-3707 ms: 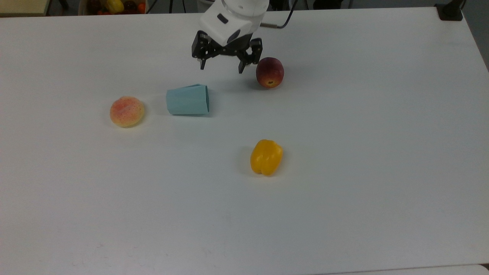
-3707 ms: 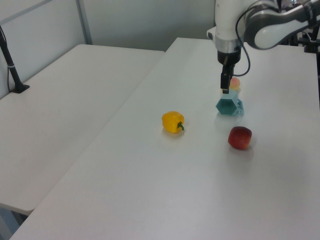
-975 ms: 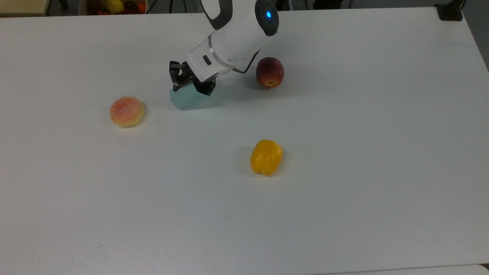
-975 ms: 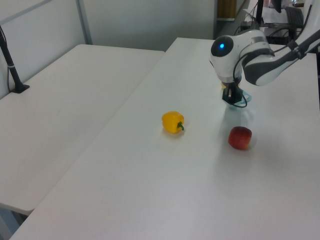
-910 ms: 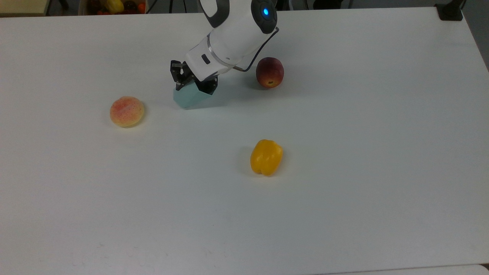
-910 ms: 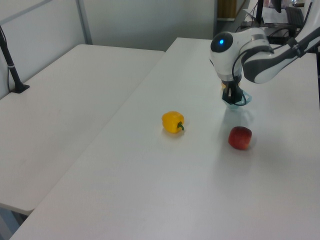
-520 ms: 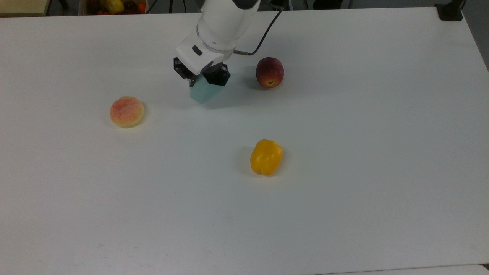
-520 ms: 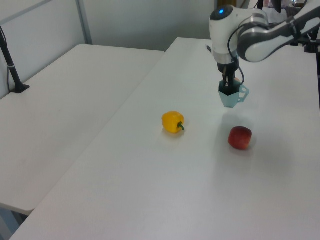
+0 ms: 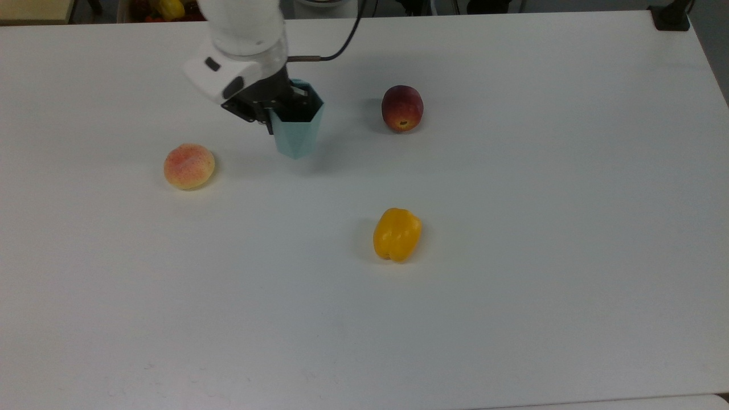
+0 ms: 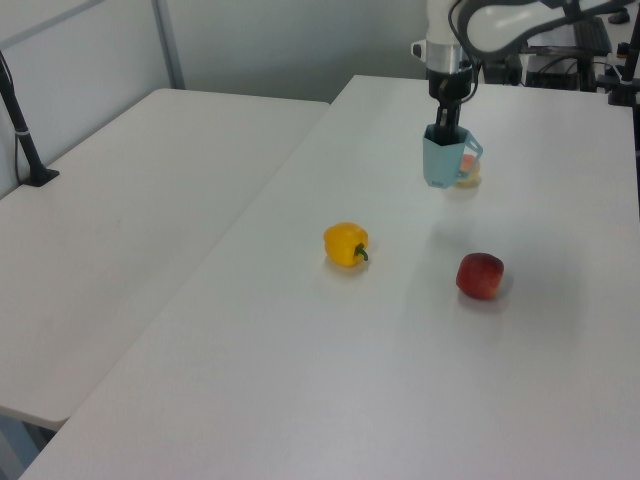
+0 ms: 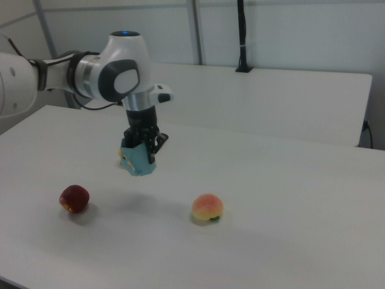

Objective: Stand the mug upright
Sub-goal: 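Rotate the held mug upright and lower it onto the table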

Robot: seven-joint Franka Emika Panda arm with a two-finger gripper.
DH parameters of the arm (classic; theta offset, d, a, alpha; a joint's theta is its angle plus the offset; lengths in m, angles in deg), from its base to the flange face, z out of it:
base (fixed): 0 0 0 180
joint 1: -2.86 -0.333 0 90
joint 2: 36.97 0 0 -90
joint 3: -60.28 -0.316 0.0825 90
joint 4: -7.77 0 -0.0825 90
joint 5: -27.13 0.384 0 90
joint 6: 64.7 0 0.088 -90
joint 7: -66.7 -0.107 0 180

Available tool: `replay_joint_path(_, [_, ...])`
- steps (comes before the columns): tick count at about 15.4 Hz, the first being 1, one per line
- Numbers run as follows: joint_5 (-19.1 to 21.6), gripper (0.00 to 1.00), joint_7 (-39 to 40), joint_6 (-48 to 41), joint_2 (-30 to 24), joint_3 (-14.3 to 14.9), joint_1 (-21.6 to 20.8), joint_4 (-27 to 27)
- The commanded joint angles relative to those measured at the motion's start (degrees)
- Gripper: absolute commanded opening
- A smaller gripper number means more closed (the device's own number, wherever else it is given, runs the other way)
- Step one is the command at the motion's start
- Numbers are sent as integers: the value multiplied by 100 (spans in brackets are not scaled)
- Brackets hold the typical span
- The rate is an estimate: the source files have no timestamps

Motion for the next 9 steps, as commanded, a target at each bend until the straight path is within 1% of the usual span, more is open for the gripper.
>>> replay_joint_path(1, [407, 0, 803, -629, 264, 250, 182, -456])
replay_joint_path(3, [503, 0, 1392, -684, 281, 294, 279, -448])
replay_joint_path(4, [539, 0, 1482, -649, 307, 338, 306, -448])
replay_joint_path(9, [556, 0, 1492, -201, 711, 356, 403, -518])
